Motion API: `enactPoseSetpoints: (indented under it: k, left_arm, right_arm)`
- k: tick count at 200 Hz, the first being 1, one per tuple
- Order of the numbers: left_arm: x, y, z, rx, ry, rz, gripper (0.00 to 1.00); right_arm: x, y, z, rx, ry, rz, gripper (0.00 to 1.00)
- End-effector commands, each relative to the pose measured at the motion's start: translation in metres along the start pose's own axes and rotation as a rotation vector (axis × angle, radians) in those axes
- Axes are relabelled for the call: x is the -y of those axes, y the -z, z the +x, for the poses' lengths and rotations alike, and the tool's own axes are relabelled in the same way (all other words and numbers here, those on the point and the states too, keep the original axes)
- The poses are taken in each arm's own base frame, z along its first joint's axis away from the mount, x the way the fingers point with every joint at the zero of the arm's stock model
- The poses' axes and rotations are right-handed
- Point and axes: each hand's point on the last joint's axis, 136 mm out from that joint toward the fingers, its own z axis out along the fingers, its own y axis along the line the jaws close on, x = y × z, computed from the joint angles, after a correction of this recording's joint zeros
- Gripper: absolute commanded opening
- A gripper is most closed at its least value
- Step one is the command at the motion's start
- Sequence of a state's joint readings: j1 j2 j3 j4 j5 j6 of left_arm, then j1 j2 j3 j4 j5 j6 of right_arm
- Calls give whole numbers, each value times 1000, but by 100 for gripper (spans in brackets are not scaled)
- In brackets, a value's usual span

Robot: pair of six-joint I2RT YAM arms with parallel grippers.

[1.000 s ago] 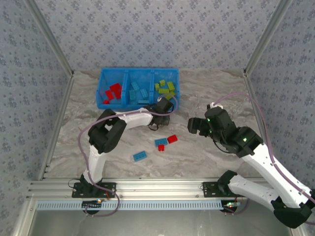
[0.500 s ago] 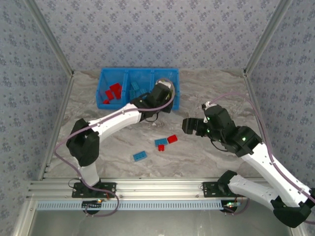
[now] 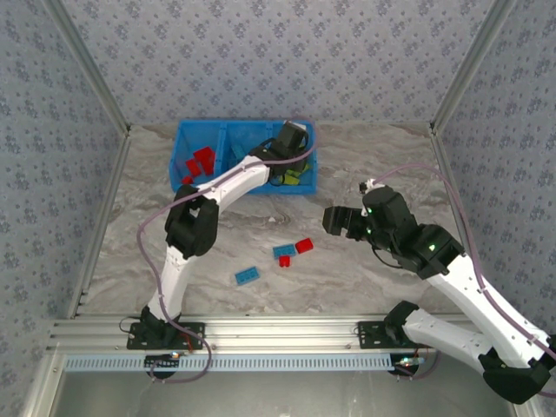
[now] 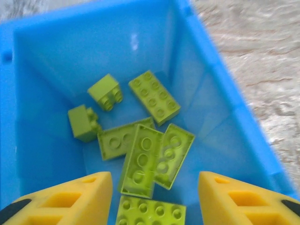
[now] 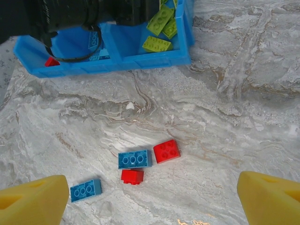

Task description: Sort the legos into containers by color

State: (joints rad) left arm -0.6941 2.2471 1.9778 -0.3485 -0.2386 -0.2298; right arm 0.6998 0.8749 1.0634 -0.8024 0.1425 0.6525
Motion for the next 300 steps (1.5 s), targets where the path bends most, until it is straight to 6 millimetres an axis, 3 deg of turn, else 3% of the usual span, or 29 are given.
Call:
enactPoseSetpoints:
  k: [1, 31, 55, 79, 112, 142, 168, 187, 244, 300]
  left_arm:
    - [23, 58, -52, 114, -52, 131, 54]
    - [24, 106, -51, 165, -45, 214, 55]
    - [18, 161, -47, 249, -53, 281, 55]
    - [17, 216, -27, 305, -188, 353, 58]
    - [16, 273, 29, 309, -515, 402, 63]
    - [22, 300, 100, 268, -803, 520, 68]
    - [53, 305, 155, 233, -932, 738, 74]
    - [75, 289, 178, 183, -934, 807, 75]
    - [109, 225, 191, 64, -844, 848, 75]
    - [134, 171, 206, -135, -715, 867, 76]
  right_arm:
    - [3, -7, 5, -6, -21, 15, 95]
    - [9, -14, 11, -25, -24, 44, 95]
    - [11, -24, 17, -55, -29, 61, 95]
    - [10, -42, 30, -127, -20, 69, 94]
    - [11, -70, 49, -224, -2, 103, 93]
    - [14, -86, 59, -251, -23, 124, 92]
    - [23, -84, 57, -214, -57, 156, 92]
    - [33, -72, 52, -172, -74, 190, 93]
    - [62, -31, 51, -48, -148, 228, 93]
    - [75, -11, 57, -14, -189, 233, 93]
